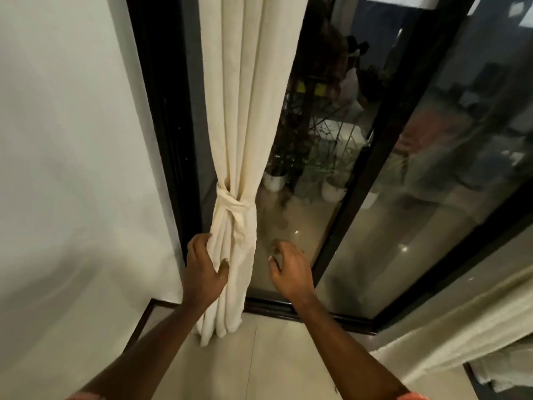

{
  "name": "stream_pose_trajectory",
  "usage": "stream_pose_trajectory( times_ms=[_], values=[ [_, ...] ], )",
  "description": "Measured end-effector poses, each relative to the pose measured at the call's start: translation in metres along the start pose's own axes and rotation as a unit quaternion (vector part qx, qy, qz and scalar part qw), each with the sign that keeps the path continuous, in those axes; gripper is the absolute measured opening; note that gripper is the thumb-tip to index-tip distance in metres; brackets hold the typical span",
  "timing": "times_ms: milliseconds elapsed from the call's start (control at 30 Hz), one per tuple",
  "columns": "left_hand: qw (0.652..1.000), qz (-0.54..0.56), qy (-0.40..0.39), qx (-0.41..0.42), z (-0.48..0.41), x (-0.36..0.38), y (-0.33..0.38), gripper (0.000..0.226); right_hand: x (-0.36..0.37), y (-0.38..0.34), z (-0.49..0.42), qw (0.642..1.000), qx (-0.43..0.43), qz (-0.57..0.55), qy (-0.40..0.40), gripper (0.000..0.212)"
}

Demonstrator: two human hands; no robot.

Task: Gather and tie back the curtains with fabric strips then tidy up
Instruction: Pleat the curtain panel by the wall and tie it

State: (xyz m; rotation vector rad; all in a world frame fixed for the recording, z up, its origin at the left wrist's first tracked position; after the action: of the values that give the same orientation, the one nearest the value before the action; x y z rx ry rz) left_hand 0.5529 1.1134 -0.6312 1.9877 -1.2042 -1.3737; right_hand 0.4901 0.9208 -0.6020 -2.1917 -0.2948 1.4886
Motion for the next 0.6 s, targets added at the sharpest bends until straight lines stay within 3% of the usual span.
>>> stream_pose_trajectory(
  times_ms=[100, 400, 467, 600],
  values=[
    [0.991, 0.058, -0.035, -0.117, 0.011, 0.007, -0.010, 0.084, 0.020, -0.003, 0.005, 0.998, 0.008, -0.018, -0.068, 0.024],
    [0.989, -0.072, -0.071, -0.111, 0.017, 0.000, -0.026, 0.056, 0.059, -0.049, 0.018, 0.978, -0.197, 0.071, -0.001, 0.030],
    [0.987, -0.126, -0.071, -0.072, 0.013, 0.001, -0.037, 0.046, 0.062, -0.053, 0.004, 0.973, -0.207, 0.104, -0.014, 0.038],
    [0.959, -0.232, -0.095, 0.130, 0.007, 0.015, -0.050, 0.023, 0.063, -0.048, -0.025, 0.966, -0.208, 0.155, -0.018, 0.043]
  ],
)
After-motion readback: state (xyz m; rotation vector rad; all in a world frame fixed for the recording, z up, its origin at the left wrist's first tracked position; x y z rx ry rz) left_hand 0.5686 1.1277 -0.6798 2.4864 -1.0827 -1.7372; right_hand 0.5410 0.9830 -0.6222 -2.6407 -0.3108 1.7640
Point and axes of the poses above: each hand's wrist, its own z-axis away from the middle knuckle, its own x-axis out of the palm, y = z × x, the point moved 2 cm from there along -z, towards the middle knuckle, and after that the axes turned 1 degree about x, right-handed, at the moved point
